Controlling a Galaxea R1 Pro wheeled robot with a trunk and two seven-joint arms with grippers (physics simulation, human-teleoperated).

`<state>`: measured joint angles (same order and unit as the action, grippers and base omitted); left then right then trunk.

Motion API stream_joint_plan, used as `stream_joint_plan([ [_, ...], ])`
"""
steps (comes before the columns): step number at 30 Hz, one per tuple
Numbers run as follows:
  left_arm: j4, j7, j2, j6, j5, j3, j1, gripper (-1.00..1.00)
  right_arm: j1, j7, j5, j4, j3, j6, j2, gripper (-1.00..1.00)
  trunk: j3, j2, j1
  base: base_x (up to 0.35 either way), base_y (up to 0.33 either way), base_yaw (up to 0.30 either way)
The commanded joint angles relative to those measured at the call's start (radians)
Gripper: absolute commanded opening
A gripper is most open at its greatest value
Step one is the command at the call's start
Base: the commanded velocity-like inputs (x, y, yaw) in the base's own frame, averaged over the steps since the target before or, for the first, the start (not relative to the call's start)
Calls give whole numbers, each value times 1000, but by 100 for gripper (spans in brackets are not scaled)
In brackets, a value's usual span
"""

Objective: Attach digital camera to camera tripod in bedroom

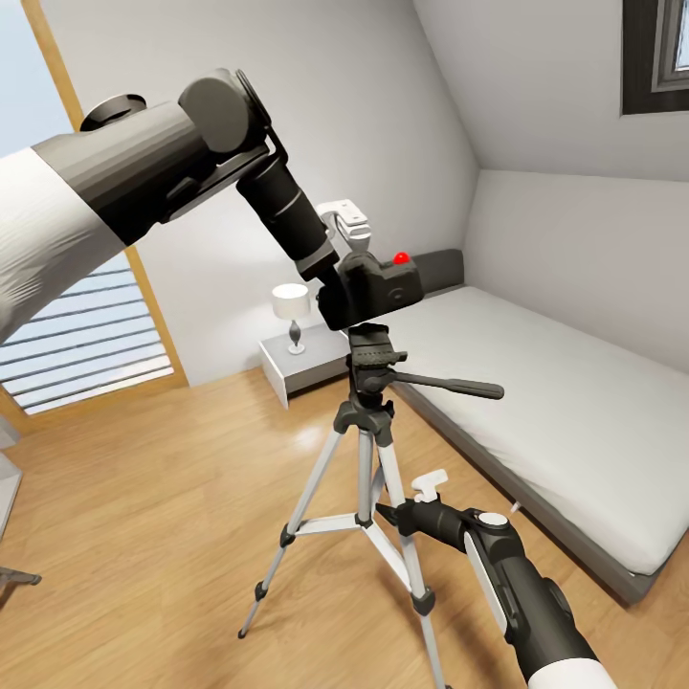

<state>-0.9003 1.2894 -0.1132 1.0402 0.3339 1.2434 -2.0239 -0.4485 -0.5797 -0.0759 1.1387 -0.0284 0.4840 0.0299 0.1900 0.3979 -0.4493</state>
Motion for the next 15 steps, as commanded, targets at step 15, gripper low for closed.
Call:
stream_joint_plan([
  [15,-26,5,-9,4,6,5,-2,-100,-1,-6,-7,1,2,5,-1,-100,2,2,-1,0,0,0],
])
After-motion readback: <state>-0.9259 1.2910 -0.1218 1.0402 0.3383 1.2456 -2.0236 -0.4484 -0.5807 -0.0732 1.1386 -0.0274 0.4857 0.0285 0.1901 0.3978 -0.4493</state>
